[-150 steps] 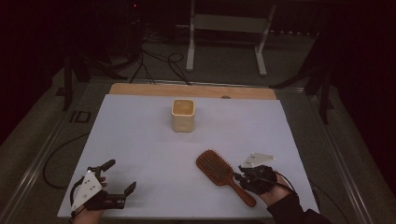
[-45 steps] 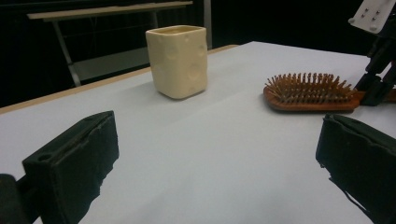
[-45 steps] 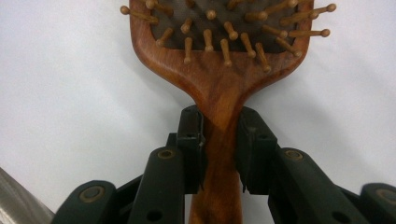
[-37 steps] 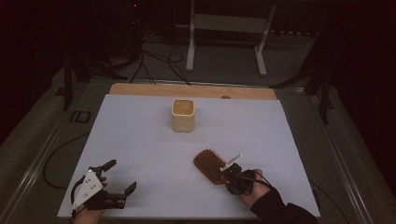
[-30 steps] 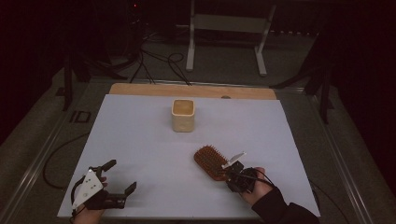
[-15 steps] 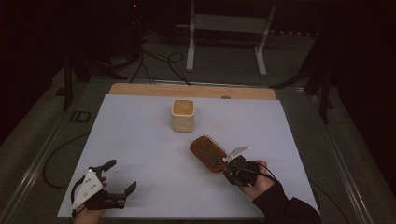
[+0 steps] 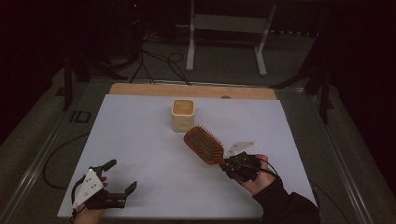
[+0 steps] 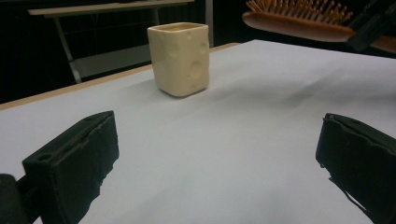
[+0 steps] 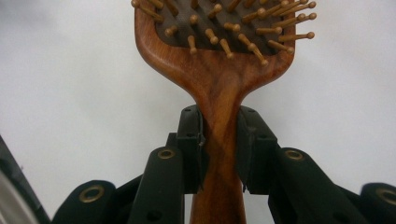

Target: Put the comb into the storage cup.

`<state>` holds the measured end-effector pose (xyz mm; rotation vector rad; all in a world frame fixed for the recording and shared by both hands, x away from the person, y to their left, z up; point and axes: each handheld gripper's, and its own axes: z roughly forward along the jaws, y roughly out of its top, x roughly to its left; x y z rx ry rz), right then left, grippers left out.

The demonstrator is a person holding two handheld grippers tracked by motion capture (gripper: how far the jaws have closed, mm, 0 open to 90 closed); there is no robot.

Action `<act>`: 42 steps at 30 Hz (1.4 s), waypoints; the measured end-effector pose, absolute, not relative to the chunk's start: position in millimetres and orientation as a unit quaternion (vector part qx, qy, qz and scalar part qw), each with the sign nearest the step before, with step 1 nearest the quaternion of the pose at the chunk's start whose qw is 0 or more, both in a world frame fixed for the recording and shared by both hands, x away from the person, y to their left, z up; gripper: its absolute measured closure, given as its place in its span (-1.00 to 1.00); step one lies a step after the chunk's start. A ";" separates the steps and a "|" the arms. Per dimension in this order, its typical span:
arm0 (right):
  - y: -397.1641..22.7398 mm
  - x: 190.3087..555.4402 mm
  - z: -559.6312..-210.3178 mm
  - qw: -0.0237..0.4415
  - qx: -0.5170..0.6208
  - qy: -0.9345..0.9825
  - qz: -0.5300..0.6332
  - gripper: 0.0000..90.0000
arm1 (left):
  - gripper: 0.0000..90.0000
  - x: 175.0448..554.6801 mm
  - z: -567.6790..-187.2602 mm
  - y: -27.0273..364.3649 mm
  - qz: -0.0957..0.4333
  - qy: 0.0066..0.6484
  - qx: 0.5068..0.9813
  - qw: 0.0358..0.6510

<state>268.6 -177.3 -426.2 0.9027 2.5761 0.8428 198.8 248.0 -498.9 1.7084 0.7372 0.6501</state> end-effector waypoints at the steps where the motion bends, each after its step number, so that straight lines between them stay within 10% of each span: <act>1: -177.5 268.7 -424.8 0.141 0.310 0.893 0.295 0.63 | -1.00 198.9 -498.8 247.8 0.274 0.312 0.722 0.553; 21: -184.2 270.3 -406.9 0.179 0.256 0.857 0.411 0.63 | -1.00 203.0 -479.9 240.5 0.260 0.322 0.728 0.546; 42: -184.1 270.1 -415.5 0.204 0.253 0.829 0.456 0.63 | -1.00 247.4 -395.0 217.1 0.128 0.381 0.713 0.574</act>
